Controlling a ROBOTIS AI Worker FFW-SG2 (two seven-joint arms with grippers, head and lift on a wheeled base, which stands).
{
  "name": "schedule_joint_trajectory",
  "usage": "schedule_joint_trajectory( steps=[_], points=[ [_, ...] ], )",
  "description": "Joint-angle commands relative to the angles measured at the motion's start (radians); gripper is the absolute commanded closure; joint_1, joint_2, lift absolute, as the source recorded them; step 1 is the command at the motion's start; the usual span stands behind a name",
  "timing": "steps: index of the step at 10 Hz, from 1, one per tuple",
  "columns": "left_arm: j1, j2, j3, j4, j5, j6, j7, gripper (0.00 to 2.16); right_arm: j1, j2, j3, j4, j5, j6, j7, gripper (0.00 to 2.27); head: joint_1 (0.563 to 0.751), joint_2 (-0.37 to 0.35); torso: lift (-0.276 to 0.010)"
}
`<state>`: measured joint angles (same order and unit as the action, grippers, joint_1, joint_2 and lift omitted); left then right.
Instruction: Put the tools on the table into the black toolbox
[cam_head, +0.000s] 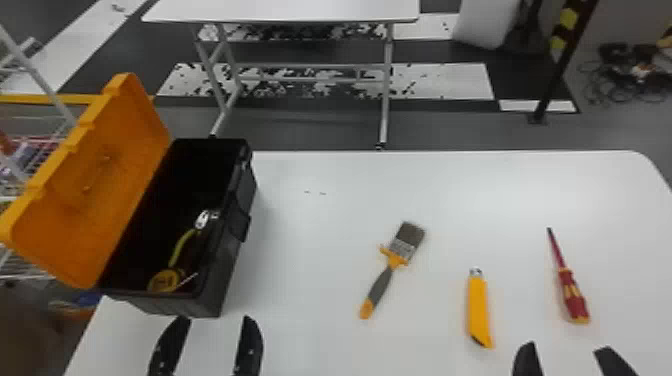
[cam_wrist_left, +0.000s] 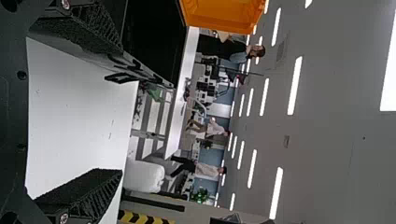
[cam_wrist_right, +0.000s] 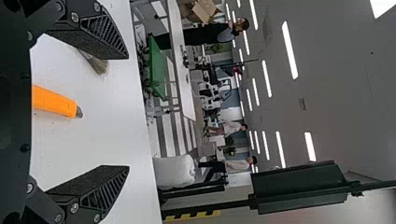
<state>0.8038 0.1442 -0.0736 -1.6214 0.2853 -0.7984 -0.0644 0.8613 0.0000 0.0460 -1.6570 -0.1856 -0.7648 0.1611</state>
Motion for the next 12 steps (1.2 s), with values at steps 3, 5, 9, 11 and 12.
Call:
schedule_joint_trajectory(
  steps=[3,5,9,11,12],
  points=[
    [-0.002,-0.002,0.0,0.005,0.0,0.003,-0.002,0.08,-0.002,0.001,0.0,0.005,0.0,-0.006,0.0,0.18,0.695,0.103,-0.075],
    [-0.003,-0.002,0.0,0.009,0.0,0.003,-0.003,0.08,-0.008,0.001,0.0,0.014,-0.002,-0.003,0.0,0.18,0.695,0.102,-0.075],
    [-0.015,-0.002,-0.002,0.023,0.003,0.006,-0.005,0.08,-0.01,0.001,0.0,0.014,0.0,-0.009,-0.002,0.17,0.695,0.101,-0.075],
    [-0.015,-0.002,-0.002,0.025,0.003,0.006,-0.005,0.08,-0.019,0.001,0.017,0.01,0.021,-0.006,-0.048,0.13,0.695,0.1,-0.075],
    [-0.017,-0.002,-0.002,0.026,0.003,0.006,-0.005,0.08,-0.03,0.001,0.02,0.011,0.031,0.012,-0.051,0.13,0.695,0.097,-0.075]
  ],
)
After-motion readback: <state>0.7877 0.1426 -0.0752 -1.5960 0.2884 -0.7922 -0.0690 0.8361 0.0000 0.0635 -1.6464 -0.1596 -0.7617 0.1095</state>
